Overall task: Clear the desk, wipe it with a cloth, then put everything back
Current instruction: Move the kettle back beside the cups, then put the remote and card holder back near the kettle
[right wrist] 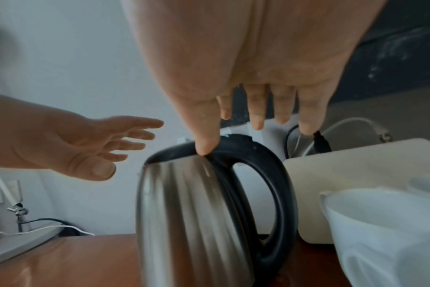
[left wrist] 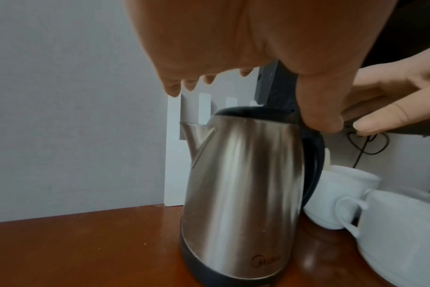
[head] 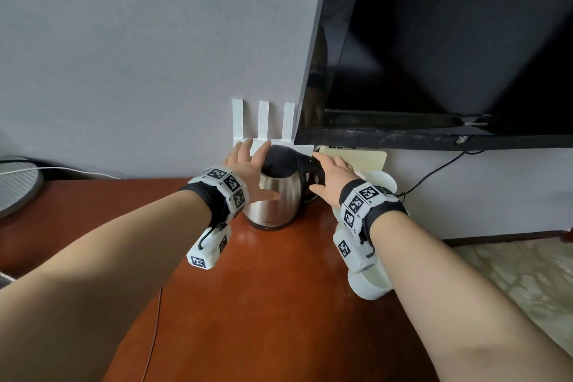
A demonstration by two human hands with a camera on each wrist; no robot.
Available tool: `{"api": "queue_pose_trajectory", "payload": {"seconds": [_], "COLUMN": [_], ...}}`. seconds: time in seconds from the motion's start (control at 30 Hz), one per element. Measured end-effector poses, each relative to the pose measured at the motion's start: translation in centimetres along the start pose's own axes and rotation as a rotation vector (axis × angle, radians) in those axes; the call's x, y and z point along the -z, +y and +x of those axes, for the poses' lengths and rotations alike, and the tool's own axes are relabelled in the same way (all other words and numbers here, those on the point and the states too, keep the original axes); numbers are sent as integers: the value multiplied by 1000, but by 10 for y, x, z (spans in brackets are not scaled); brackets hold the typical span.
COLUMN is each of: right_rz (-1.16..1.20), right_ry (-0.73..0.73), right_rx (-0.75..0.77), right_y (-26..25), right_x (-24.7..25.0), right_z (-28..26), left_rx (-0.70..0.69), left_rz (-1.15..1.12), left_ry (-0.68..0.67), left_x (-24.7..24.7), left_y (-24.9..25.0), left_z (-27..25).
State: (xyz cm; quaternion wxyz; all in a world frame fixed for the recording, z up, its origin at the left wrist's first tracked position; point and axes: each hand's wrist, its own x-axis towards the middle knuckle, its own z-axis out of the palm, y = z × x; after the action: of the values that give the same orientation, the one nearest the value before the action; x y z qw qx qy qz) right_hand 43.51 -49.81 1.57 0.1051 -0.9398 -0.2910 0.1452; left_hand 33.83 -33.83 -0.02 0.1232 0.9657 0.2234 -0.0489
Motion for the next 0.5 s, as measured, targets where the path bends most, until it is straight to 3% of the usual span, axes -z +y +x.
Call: {"api": "queue_pose_trajectory", "payload": {"seconds": [0.2, 0.5], "right_rz": [-41, -47], "right_ry": [24, -16], "right_rx": [72, 213], "right_y": [-57, -222], "right_x": [0, -50], "right_z": [-39, -83], "left_rx": [-54, -74], "left_rz": [-1, 41], "left_ry": [79, 146], "left_x": [20, 75], "left_y": [-29, -160], "left_z": [-49, -155]}}
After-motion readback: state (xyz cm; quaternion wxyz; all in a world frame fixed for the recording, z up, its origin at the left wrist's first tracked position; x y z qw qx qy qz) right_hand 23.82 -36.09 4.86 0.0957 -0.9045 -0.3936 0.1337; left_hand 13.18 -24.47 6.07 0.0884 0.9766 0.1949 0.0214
